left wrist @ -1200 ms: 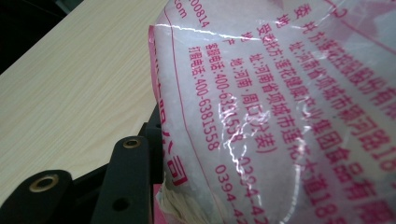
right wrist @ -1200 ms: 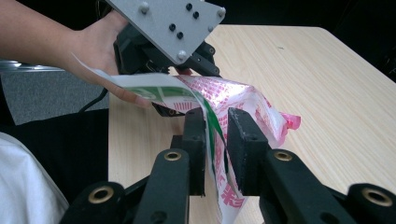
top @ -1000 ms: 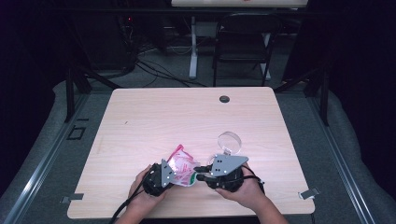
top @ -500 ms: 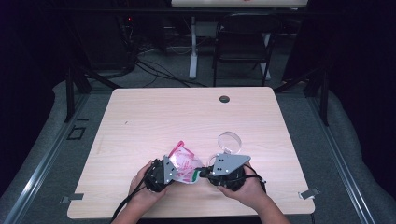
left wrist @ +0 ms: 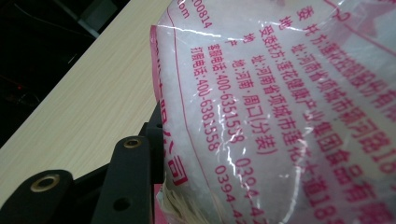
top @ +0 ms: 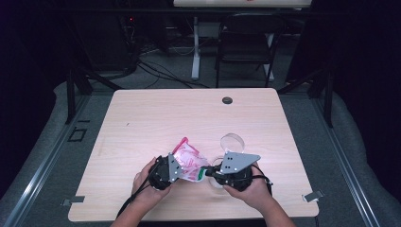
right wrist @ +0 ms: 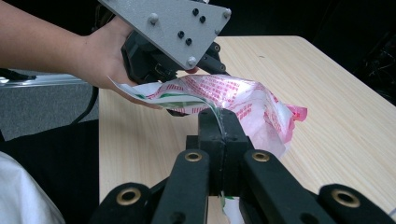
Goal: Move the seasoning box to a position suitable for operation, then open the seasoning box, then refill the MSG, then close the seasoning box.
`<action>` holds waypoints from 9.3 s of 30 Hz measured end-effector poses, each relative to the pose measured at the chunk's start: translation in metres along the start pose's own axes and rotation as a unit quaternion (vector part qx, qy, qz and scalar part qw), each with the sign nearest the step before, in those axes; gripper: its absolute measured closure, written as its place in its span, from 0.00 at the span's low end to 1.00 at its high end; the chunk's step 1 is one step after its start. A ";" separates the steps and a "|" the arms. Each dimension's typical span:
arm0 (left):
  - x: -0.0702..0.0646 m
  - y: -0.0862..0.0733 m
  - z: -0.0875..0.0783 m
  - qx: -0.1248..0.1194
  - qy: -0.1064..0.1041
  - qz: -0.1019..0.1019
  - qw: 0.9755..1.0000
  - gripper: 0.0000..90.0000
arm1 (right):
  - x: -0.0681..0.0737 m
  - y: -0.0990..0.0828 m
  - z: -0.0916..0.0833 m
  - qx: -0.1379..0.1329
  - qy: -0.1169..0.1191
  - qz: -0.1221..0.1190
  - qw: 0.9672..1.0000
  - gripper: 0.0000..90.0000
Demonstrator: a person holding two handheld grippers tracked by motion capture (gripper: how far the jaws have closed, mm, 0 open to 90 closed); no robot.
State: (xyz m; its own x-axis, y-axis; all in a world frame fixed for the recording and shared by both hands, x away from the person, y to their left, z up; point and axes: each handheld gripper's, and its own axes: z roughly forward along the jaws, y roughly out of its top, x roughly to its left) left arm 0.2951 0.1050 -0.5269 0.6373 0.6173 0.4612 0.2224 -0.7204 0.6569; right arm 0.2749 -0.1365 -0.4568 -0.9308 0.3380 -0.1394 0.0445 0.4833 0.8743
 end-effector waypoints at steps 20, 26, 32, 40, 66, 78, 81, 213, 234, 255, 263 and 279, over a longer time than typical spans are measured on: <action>0.008 0.013 -0.003 -0.002 0.024 0.021 0.999 0.65 | -0.006 0.001 -0.006 -0.018 -0.015 0.013 1.000 1.00; 0.009 0.017 -0.003 -0.004 0.033 0.029 0.999 0.65 | -0.008 0.001 -0.008 -0.022 -0.018 0.016 0.999 1.00; 0.010 0.020 -0.004 -0.004 0.036 0.034 0.999 0.65 | -0.009 0.001 -0.009 -0.025 -0.022 0.017 0.999 1.00; 0.011 0.024 -0.004 -0.007 0.045 0.045 0.998 0.65 | -0.011 0.000 -0.012 -0.032 -0.024 0.024 0.999 1.00; 0.003 0.038 -0.002 -0.010 0.081 0.104 0.991 0.65 | -0.026 -0.014 -0.022 -0.044 -0.028 0.071 0.996 1.00; 0.003 0.042 -0.004 -0.002 0.091 0.123 0.988 0.66 | -0.027 -0.017 -0.025 -0.045 -0.029 0.074 0.996 1.00; 0.004 0.044 -0.005 0.005 0.096 0.137 0.986 0.66 | -0.027 -0.018 -0.026 -0.042 -0.028 0.070 0.996 1.00; -0.008 0.066 -0.007 -0.004 0.176 0.267 0.947 0.68 | -0.028 -0.049 -0.028 -0.006 -0.037 0.090 0.995 1.00; -0.012 0.068 -0.008 -0.006 0.180 0.277 0.944 0.68 | -0.030 -0.050 -0.029 0.001 -0.050 0.090 0.995 1.00; -0.012 0.069 -0.009 -0.007 0.185 0.284 0.941 0.68 | -0.030 -0.051 -0.029 0.001 -0.050 0.090 0.995 1.00; -0.012 0.070 -0.009 -0.008 0.186 0.285 0.940 0.68 | -0.030 -0.052 -0.028 0.004 -0.050 0.090 0.995 1.00; -0.011 0.071 -0.011 -0.008 0.190 0.291 0.938 0.68 | -0.031 -0.053 -0.028 0.004 -0.049 0.091 0.995 1.00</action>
State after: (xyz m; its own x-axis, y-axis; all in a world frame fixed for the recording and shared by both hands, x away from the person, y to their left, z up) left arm 0.2955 0.0503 -0.4791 0.3385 0.1911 0.9214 -0.0939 -0.9674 0.2351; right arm 0.2910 -0.1946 -0.4856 -0.8671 0.4976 -0.0237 0.2125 0.4126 0.8858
